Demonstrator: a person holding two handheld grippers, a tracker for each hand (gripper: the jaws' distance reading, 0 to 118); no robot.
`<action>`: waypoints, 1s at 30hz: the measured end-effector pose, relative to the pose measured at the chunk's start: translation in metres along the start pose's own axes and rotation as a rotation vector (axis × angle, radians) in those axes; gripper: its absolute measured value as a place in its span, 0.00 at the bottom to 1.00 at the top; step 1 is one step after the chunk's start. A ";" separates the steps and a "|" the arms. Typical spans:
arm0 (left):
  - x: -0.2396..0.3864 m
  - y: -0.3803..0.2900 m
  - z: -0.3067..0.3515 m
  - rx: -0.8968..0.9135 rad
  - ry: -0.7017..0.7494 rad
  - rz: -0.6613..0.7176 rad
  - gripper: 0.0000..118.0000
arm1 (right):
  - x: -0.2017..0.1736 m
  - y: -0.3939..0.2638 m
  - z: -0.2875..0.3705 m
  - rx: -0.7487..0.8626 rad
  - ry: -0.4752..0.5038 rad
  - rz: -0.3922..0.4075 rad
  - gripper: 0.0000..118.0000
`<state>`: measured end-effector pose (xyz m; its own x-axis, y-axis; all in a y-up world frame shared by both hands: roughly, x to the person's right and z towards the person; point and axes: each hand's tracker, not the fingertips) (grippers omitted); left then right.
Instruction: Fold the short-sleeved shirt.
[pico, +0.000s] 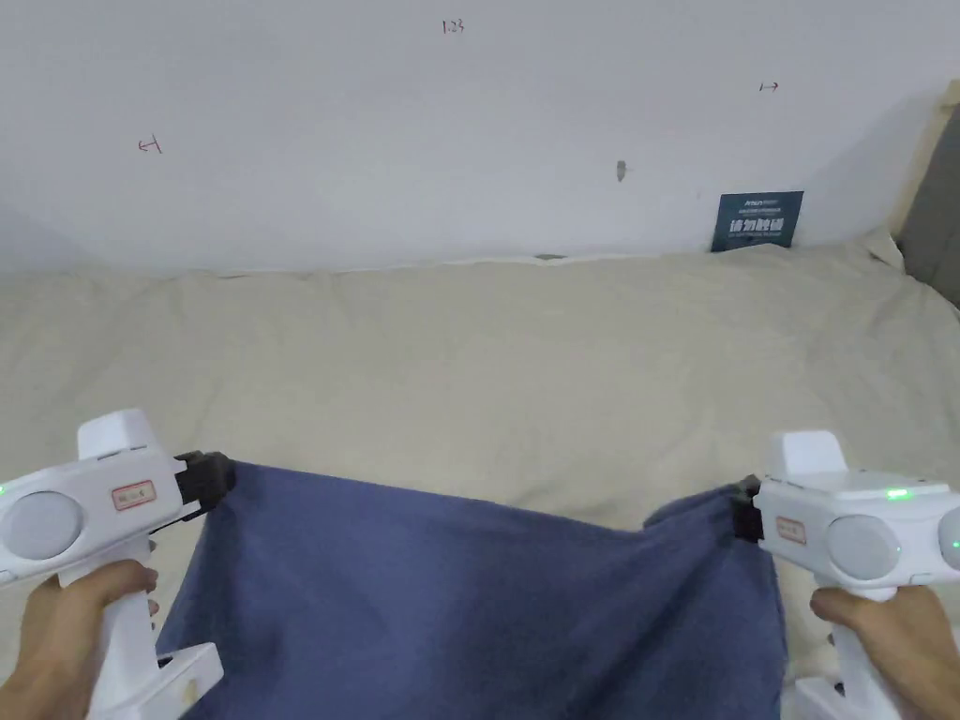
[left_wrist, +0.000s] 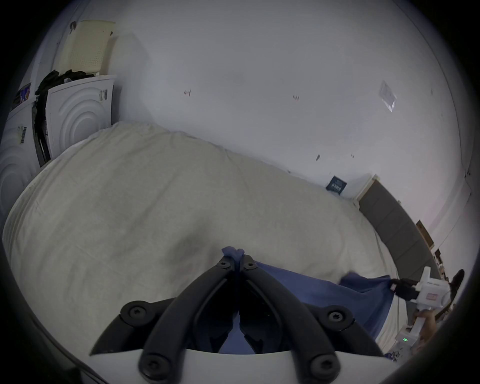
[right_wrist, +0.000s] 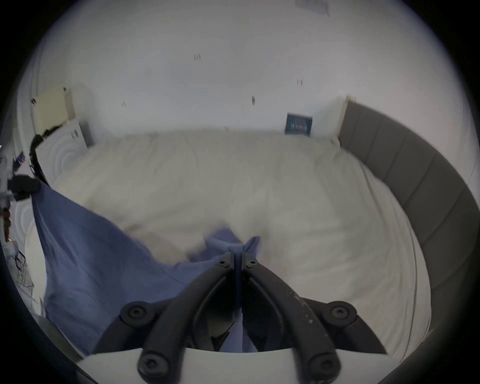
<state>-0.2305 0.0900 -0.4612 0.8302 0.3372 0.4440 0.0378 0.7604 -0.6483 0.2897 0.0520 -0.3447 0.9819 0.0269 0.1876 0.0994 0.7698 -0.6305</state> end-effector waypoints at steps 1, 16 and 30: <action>0.002 0.008 0.008 0.029 0.011 -0.009 0.02 | -0.002 0.016 0.010 0.038 0.000 0.007 0.04; 0.048 0.198 0.130 0.443 0.063 -0.101 0.02 | -0.026 0.242 0.155 0.581 -0.049 0.138 0.04; 0.043 0.255 0.086 0.528 0.102 -0.078 0.02 | -0.020 0.279 0.126 0.681 -0.043 0.110 0.04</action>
<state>-0.2331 0.3459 -0.5544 0.8869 0.2328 0.3990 -0.1612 0.9654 -0.2048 0.2775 0.3466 -0.4290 0.9718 0.1424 0.1879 -0.1380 0.9898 -0.0363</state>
